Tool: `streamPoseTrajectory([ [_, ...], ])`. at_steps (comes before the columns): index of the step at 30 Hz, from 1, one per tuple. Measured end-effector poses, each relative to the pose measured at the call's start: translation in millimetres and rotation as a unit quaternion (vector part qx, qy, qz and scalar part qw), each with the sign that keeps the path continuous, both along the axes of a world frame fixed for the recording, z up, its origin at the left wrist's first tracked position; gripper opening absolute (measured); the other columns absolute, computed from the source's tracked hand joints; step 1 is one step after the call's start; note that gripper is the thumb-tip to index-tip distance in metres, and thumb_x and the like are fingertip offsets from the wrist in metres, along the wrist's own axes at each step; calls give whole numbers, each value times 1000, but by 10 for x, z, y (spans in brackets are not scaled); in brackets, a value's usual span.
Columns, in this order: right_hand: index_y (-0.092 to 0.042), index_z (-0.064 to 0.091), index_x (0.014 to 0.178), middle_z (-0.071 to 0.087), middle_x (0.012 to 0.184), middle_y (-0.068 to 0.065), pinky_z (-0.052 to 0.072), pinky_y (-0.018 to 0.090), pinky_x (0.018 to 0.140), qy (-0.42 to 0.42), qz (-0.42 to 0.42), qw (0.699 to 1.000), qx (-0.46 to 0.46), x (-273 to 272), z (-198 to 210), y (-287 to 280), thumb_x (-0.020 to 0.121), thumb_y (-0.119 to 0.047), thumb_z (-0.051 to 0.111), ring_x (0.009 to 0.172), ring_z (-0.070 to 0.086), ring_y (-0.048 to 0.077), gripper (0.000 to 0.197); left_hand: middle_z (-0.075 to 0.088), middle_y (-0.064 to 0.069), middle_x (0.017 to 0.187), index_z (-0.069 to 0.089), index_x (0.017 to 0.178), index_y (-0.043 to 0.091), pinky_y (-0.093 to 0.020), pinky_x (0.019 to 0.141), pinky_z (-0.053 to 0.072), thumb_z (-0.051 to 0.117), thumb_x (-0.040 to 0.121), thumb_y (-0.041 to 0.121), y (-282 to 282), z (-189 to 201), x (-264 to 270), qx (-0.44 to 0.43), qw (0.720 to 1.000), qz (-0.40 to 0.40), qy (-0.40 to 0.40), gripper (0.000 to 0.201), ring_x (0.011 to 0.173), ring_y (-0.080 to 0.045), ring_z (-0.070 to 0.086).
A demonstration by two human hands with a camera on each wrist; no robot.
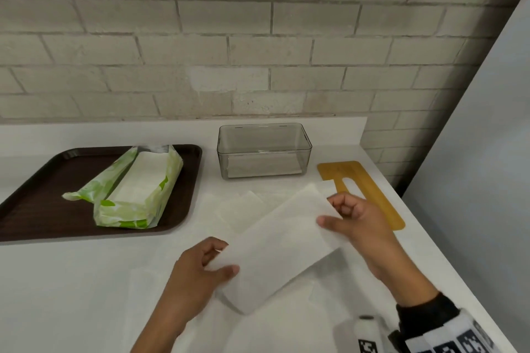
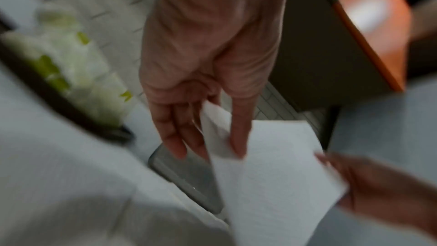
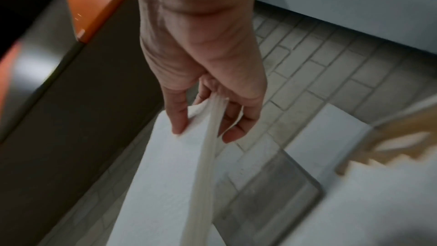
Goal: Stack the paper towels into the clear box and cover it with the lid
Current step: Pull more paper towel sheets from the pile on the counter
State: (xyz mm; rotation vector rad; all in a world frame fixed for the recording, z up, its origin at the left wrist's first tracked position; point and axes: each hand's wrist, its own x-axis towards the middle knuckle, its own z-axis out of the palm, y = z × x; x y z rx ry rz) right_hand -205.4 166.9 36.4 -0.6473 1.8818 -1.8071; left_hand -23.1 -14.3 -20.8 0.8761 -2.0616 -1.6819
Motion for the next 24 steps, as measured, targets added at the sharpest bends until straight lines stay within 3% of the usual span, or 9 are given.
streamPoseTrajectory([
  [2, -14, 65, 80, 72, 76, -2, 55, 24, 65, 30, 26, 998, -43, 28, 222, -74, 70, 4, 74, 71, 67, 13, 22, 69, 23, 72, 62, 75, 28, -13, 69, 47, 80, 74, 16, 113, 147, -38, -94, 992, -79, -32, 21, 72, 3, 64],
  [4, -15, 63, 81, 68, 73, -4, 52, 21, 60, 39, 49, 994, -90, 88, 356, -185, 67, 5, 75, 68, 64, 10, 28, 68, 27, 77, 62, 80, 32, -8, 69, 46, 74, 80, 22, 255, 273, -139, -151, 986, -73, 5, 15, 79, 5, 64],
  [6, -16, 62, 84, 66, 75, -3, 52, 22, 58, 21, 55, 988, -144, 164, 395, -283, 64, 4, 79, 68, 63, 11, 33, 72, 20, 90, 66, 96, 32, -11, 72, 50, 68, 84, 17, 386, 371, -258, -109, 990, -28, 88, 19, 86, 0, 67],
  [9, -14, 63, 101, 72, 92, 2, 56, 28, 69, -39, 42, 981, -184, 285, 275, -360, 65, -8, 77, 84, 69, 18, 39, 74, 11, 93, 66, 101, 26, -15, 70, 52, 63, 87, 11, 501, 382, -397, -18, 985, 47, 163, 21, 86, -4, 69],
  [11, -24, 62, 106, 72, 101, -2, 57, 28, 77, -27, 20, 990, -139, 390, 86, -396, 76, -10, 74, 94, 69, 16, 35, 74, 9, 97, 65, 103, 26, -20, 75, 53, 61, 89, 11, 540, 333, -440, 7, 982, 79, 174, 21, 90, -7, 69],
  [13, -39, 58, 100, 68, 99, -15, 55, 17, 74, 37, -10, 997, -69, 475, -61, -426, 84, -13, 67, 93, 66, 8, 31, 72, 8, 100, 63, 103, 28, -25, 79, 53, 58, 91, 11, 559, 292, -465, 16, 980, 101, 169, 21, 94, -11, 68],
  [16, -46, 49, 98, 59, 103, -23, 51, 8, 70, 76, -29, 995, -53, 496, -101, -458, 87, -18, 62, 95, 60, -1, 33, 67, 6, 109, 56, 113, 25, -31, 88, 54, 53, 94, 12, 600, 312, -490, 20, 979, 113, 168, 23, 102, -12, 64],
  [20, -46, 46, 102, 58, 106, -23, 50, 8, 71, 75, -41, 995, -54, 487, -198, -459, 86, -18, 64, 97, 59, -2, 36, 63, 7, 108, 51, 116, 23, -8, 69, 51, 48, 94, 0, 647, 324, -521, 31, 978, 118, 168, 31, 94, -5, 62],
  [24, -41, 39, 111, 54, 112, -17, 48, 4, 73, 81, -51, 995, -14, 516, -312, -455, 87, -19, 63, 100, 56, 0, 40, 57, 2, 117, 43, 128, 18, 0, 67, 47, 43, 95, -3, 689, 295, -558, 37, 983, 114, 140, 39, 94, -5, 56],
])
